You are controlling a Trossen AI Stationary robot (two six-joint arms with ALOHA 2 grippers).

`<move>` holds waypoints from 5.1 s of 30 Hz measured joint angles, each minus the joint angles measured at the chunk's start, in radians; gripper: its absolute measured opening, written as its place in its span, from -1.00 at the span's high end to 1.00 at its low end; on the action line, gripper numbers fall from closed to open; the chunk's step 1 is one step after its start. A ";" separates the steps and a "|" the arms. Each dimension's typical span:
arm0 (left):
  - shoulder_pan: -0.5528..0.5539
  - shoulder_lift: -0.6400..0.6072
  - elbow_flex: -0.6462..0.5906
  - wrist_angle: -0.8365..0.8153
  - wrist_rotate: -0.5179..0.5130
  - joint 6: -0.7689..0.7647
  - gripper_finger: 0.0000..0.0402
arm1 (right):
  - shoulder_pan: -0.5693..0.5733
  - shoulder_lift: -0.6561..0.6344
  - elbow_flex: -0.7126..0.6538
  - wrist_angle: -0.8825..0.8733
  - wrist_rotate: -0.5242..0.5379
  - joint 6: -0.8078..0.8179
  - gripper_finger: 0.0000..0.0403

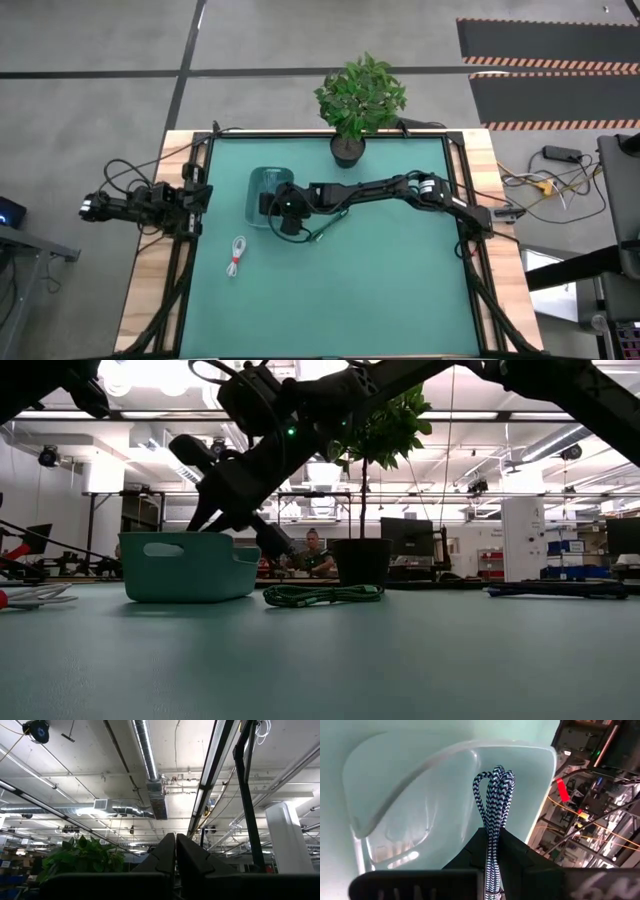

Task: Pick and place USB-C Cables
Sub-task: Put the black blue charger cable into the green bin, then put the white charger cable into the green bin

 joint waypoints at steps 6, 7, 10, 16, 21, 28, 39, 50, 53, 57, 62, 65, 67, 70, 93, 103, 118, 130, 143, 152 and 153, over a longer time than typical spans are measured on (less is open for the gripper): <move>0.000 0.000 0.000 0.000 0.000 0.000 1.00 | -0.001 0.000 0.000 0.000 0.000 0.001 0.85; 0.000 0.000 0.000 0.000 0.000 0.000 1.00 | -0.001 0.000 0.000 -0.001 0.000 0.001 0.83; 0.000 0.000 0.000 0.001 0.000 0.000 1.00 | -0.001 0.000 0.000 0.000 0.000 0.001 0.78; 0.000 0.000 0.000 0.004 0.000 0.000 1.00 | -0.002 0.000 0.000 -0.001 0.000 0.001 0.76; 0.000 0.000 0.000 0.004 0.000 0.000 1.00 | -0.002 0.000 0.000 -0.002 0.000 0.001 0.76; 0.000 0.000 0.000 0.005 0.000 0.000 1.00 | -0.002 0.000 0.000 -0.002 0.009 0.001 0.76; 0.000 0.000 -0.001 0.006 0.000 0.000 1.00 | -0.002 0.000 0.000 0.001 0.045 0.110 0.66; 0.000 0.000 -0.001 0.006 0.000 0.000 1.00 | -0.003 0.000 0.000 0.001 0.037 0.113 0.44; 0.000 0.000 -0.001 0.006 0.000 0.000 1.00 | -0.003 0.000 0.000 0.001 0.036 0.113 0.41; 0.000 0.000 -0.001 0.006 0.000 0.000 1.00 | -0.002 -0.001 0.000 0.002 0.039 0.113 0.36; 0.000 0.000 -0.001 0.006 0.000 0.000 1.00 | 0.016 -0.017 0.000 0.009 0.149 0.113 0.38; 0.000 0.000 -0.001 0.006 0.000 0.000 1.00 | 0.042 -0.034 0.000 0.009 0.237 0.148 0.44; 0.000 0.000 -0.001 0.006 0.000 0.000 1.00 | 0.060 -0.047 0.000 0.008 0.275 0.253 0.50; 0.000 0.001 -0.001 0.007 0.000 0.000 1.00 | 0.085 -0.079 0.000 -0.016 0.280 0.429 0.64; 0.000 0.028 -0.002 0.002 0.000 -0.004 1.00 | 0.233 -0.529 -0.468 -0.093 0.165 1.342 0.95; 0.000 0.122 -0.001 0.014 -0.007 -0.106 1.00 | 0.274 -0.766 -0.996 0.575 0.167 1.416 0.95; 0.000 0.210 -0.002 0.008 -0.047 -0.180 1.00 | 0.273 -1.022 -1.394 0.989 0.156 1.417 0.95; -0.001 0.319 -0.002 0.018 -0.051 -0.346 1.00 | 0.220 -1.318 -1.558 0.988 0.085 1.326 0.95; -0.001 0.552 -0.001 0.273 -0.107 -0.422 1.00 | 0.136 -1.507 -1.670 0.989 0.025 1.319 0.95; -0.004 0.764 0.121 0.299 -0.109 -0.494 1.00 | 0.137 -1.558 -1.689 0.988 0.024 1.293 0.95; -0.004 0.786 0.142 0.303 -0.109 -0.510 1.00 | 0.137 -1.560 -1.690 0.988 0.024 1.293 0.95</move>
